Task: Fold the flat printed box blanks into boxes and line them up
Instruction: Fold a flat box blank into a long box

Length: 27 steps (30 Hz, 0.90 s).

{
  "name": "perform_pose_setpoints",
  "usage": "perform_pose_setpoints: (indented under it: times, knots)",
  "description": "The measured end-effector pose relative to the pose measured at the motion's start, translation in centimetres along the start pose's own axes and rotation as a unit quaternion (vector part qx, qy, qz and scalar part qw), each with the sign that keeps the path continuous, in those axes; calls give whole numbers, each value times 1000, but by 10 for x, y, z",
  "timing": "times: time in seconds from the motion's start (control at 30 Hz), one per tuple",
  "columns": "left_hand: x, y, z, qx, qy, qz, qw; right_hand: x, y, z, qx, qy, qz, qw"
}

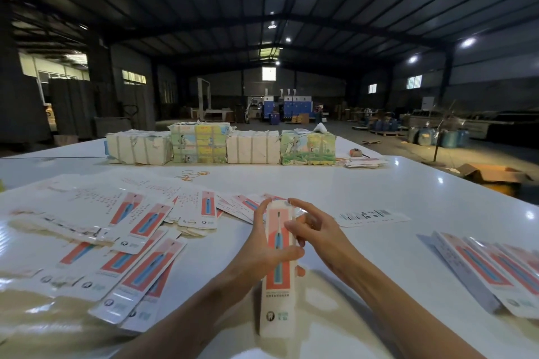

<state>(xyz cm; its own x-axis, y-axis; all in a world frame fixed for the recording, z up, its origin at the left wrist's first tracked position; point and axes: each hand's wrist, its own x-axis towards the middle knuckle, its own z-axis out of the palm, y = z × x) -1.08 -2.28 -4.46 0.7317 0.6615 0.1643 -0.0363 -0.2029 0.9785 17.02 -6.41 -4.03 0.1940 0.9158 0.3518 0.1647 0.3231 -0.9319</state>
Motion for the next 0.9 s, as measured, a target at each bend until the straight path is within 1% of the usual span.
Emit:
perform_pose_setpoints:
  times: [0.03,0.13,0.2,0.3,0.33,0.47,0.57,0.6,0.67,0.73,0.77,0.83,0.9]
  knots:
    - [-1,10,5,-4,24,-15,1000,1,0,0,0,3,1,1000]
    - [-3,20,9,10,28,18,999,2,2,1,8,5,3,1000]
    - [-6,22,10,6,45,23,999,1,2,3,-6,-7,-1,1000]
    - [-2,16,7,36,57,-2,998,-1,3,3,-32,-19,-6,999]
    - [-1,12,6,40,65,0,997,-1,3,3,-41,-23,-6,999]
    - [-1,11,2,57,54,-1,997,-4,4,4,-68,-30,8,997]
    - [1,9,1,65,44,-16,997,-8,-1,4,-27,-30,-2,999]
    - [3,7,0,64,43,-17,997,-8,-3,3,-5,-23,-10,1000]
    - [9,0,-1,63,35,-22,997,-7,-4,1,35,21,-14,999]
    - [12,-6,-2,53,14,-31,998,-2,-1,-1,60,76,1,995]
    - [13,-8,-1,47,3,-34,998,0,1,-3,61,88,9,994]
    - [13,-9,-1,48,-9,-36,998,3,7,-7,33,83,11,996]
    - [12,-9,-2,53,-10,-38,998,4,9,-10,6,73,-6,997]
